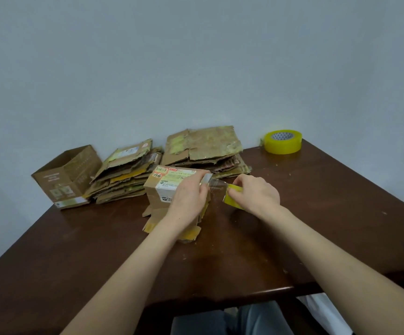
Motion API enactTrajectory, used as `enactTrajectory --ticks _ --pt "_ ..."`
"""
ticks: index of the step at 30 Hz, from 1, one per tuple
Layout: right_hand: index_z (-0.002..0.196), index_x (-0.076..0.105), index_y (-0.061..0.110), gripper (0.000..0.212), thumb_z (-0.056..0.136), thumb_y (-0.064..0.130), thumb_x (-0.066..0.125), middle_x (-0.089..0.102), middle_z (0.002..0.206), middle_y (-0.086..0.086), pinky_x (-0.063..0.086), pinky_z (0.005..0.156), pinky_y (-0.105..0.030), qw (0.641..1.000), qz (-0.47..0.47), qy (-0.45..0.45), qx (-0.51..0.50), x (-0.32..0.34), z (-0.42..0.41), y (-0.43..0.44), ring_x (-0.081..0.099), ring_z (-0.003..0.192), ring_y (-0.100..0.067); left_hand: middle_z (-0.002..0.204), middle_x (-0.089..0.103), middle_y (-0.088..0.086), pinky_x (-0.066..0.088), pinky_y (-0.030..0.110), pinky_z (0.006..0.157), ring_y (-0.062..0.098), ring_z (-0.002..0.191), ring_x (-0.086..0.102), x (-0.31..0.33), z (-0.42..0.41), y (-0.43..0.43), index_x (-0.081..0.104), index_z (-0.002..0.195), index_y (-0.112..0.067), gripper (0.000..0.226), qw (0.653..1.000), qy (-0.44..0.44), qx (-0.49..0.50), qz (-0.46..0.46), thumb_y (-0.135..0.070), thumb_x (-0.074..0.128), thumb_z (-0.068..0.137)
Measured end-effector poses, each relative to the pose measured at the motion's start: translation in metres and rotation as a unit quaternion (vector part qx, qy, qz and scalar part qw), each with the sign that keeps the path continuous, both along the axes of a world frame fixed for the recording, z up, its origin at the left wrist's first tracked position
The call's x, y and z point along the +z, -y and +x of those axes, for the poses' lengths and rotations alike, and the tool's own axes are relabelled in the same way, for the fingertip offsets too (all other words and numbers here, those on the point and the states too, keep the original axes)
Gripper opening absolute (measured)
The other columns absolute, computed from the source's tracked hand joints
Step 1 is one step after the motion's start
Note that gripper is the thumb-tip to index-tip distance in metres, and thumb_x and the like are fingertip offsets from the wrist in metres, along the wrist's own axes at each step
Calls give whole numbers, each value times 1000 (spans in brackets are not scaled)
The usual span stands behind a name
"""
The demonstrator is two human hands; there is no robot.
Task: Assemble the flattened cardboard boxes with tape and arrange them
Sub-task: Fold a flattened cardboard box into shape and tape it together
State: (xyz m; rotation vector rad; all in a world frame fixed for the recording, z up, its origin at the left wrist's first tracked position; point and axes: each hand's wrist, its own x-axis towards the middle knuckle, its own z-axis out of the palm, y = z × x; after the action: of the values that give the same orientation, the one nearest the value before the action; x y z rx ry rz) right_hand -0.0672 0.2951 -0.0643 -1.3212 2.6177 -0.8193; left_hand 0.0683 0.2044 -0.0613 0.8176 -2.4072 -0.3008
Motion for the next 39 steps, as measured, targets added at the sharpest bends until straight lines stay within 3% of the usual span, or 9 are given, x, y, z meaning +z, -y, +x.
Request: enactTrajectory --ticks 3,7,10,15,20,26,33,37,39 --pt "115 64 31 32 90 45 51 63 114 -3 41 73 -31 998 -17 65 0 0 -3 -3 59 106 -27 121 64 5 39 19 90 16 112 57 7 5 -2 50 136 -16 37 998 -57 -5 21 -13 42 100" --pt "104 71 25 28 90 44 57 66 110 -5 46 78 -33 991 -52 122 16 3 -13 -5 59 105 -27 78 68 -7 48 18 74 1 79 64 16 7 -3 48 135 -26 35 979 -175 6 103 -16 41 101" --pt "101 72 18 28 92 41 57 63 100 -3 47 83 -35 986 -70 147 25 4 -17 -5 58 104 -25 85 64 -11 50 17 69 3 65 60 21 2 -4 40 141 -24 40 970 -203 16 132 -18 39 102" --pt "94 71 8 32 93 37 58 64 93 -5 47 80 -35 980 -95 171 35 3 -16 0 58 92 -21 109 66 -7 47 14 64 3 71 57 26 -6 -3 44 137 -19 46 968 -174 16 180 -1 40 95" --pt "93 70 8 30 93 35 58 62 88 -3 46 78 -33 979 -97 170 49 2 -12 4 58 90 -20 123 63 1 56 20 73 10 86 67 30 -6 -3 45 135 -7 37 951 -201 -21 234 -2 44 98" --pt "83 63 17 22 91 38 60 61 86 0 47 76 -34 979 -93 172 62 -1 -10 5 58 88 -19 91 68 -6 56 28 57 10 59 62 33 -15 -6 45 133 -15 33 971 -187 -22 148 -15 43 100" --pt "74 59 28 18 88 39 62 64 94 1 50 81 -36 986 -80 132 62 -1 -10 2 60 97 -21 94 63 0 44 32 73 17 85 58 12 -21 -6 52 116 -11 24 997 -61 -8 54 -7 36 98" --pt "84 60 28 13 87 41 61 62 92 3 47 73 -32 992 -68 95 51 0 -12 -2 60 95 -21 88 66 -2 41 17 68 5 74 59 6 -11 -5 57 116 -13 26 996 -81 -4 45 -7 40 97" --pt "84 58 30 12 87 41 59 64 94 2 46 70 -31 994 -62 79 44 0 -11 -5 60 95 -21 91 68 1 41 19 69 11 81 62 5 -7 -7 60 116 -13 24 993 -111 -7 33 -10 44 98"
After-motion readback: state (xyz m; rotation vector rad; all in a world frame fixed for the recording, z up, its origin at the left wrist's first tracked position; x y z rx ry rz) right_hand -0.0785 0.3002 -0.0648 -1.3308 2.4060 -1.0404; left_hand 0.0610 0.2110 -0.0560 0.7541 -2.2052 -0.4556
